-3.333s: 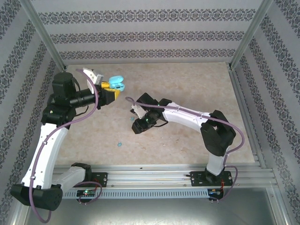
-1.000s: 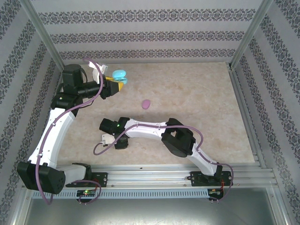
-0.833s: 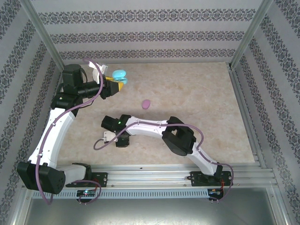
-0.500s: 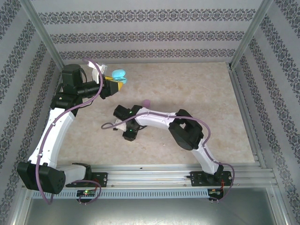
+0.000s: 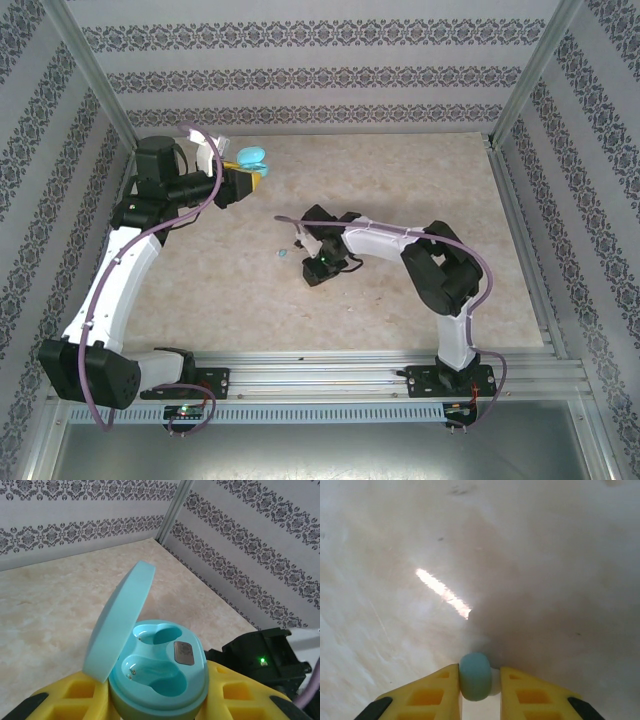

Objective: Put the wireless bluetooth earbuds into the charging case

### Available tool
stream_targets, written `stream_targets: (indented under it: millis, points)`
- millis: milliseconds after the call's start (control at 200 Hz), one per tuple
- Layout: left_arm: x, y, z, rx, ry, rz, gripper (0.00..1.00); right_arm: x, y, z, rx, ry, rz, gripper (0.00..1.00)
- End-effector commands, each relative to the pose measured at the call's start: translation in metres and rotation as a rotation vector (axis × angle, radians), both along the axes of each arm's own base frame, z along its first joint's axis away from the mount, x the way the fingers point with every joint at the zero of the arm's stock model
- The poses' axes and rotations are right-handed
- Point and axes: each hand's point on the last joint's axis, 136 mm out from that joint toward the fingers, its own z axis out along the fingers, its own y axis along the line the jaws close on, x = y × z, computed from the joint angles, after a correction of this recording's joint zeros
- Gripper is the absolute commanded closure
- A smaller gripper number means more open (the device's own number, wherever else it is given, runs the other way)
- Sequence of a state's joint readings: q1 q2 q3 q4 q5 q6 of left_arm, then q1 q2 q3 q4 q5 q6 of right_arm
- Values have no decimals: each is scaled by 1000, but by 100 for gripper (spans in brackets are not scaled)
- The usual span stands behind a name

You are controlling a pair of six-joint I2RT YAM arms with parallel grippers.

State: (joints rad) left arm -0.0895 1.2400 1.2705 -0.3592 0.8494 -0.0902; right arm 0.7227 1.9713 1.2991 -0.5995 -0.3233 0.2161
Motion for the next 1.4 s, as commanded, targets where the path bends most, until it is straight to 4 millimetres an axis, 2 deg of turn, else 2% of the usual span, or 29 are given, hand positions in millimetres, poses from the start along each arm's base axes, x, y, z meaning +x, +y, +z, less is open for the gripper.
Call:
stream_targets:
  millis: [0,105,225,290,440,749,969,1074,1194,1399]
  points:
    - [4,6,14,9,-60,18,93,16,-17,5,34,78,-243,78]
    - [4,6,11,9,-53,19,93,28,-37,7,22,130,-392,75]
    - [3,6,7,8,-44,18,93,35,-51,12,-14,127,-450,68]
    - [4,6,6,8,-42,19,93,37,-53,16,-27,124,-454,61]
    - [4,5,4,6,-36,16,93,39,-58,24,-40,125,-466,56]
    - [3,3,-1,4,-27,-4,93,43,-67,50,-40,94,-478,54]
    - [2,2,-7,9,-21,-16,93,48,-73,22,-85,139,-494,55]
    - [0,2,-10,16,-15,-19,93,50,-81,10,-168,116,-475,53]
    - [-3,2,-14,15,-5,-22,93,48,-91,7,-277,72,-434,49]
    - [-7,0,-24,-8,22,-32,93,48,-91,7,-282,70,-435,49]
